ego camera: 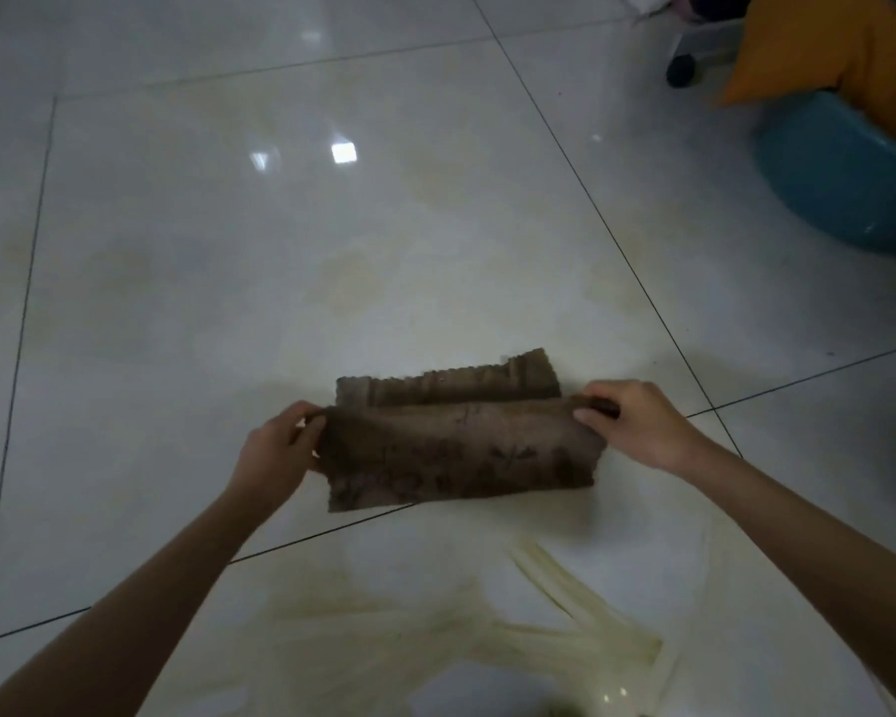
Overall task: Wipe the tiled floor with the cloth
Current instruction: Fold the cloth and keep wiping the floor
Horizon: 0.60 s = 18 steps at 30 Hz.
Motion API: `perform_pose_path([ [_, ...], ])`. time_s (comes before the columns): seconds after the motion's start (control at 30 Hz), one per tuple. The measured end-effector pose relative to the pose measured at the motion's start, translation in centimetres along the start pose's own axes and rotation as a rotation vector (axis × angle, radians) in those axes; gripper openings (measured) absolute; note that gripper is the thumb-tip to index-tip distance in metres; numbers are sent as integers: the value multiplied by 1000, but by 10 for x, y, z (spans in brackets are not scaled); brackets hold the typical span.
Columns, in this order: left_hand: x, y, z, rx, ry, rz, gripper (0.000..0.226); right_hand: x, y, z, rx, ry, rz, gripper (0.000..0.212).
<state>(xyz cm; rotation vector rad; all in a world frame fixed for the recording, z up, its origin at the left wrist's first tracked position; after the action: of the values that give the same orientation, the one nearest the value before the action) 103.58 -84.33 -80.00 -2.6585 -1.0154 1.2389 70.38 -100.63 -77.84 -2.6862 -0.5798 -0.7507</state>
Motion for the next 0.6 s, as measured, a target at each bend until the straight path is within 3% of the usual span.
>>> perform_pose_path([
  [0.2,1,52,13,-73,49,-83,18,-20,62,19,-41,-65,134,15],
  [0.3,-1,59,11,-167,173,-33,20,-23,67,25,-124,-98,176,21],
  [0.37,-7,52,0,-308,256,41,23,-11,58,19,-276,-231,77,27],
  [0.43,-24,36,-2,-390,307,238,27,13,37,22,-374,-351,-107,37],
  [0.53,-46,-1,31,-222,434,605,33,49,-6,59,-267,-339,-364,35],
  [0.6,-40,-17,58,-4,586,708,48,60,-29,87,-126,-346,-423,34],
])
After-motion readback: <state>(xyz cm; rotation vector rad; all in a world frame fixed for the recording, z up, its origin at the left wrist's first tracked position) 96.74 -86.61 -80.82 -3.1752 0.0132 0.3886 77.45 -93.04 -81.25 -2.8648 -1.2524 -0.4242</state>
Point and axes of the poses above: each hand's wrist, its own y-axis towards the middle knuckle, its own z-axis out of the palm, x = y × z, the point moved 8 cm from there along y, towards the middle knuckle, and after that the axes turned 7 degrees about -x, right-handed, at the moved point
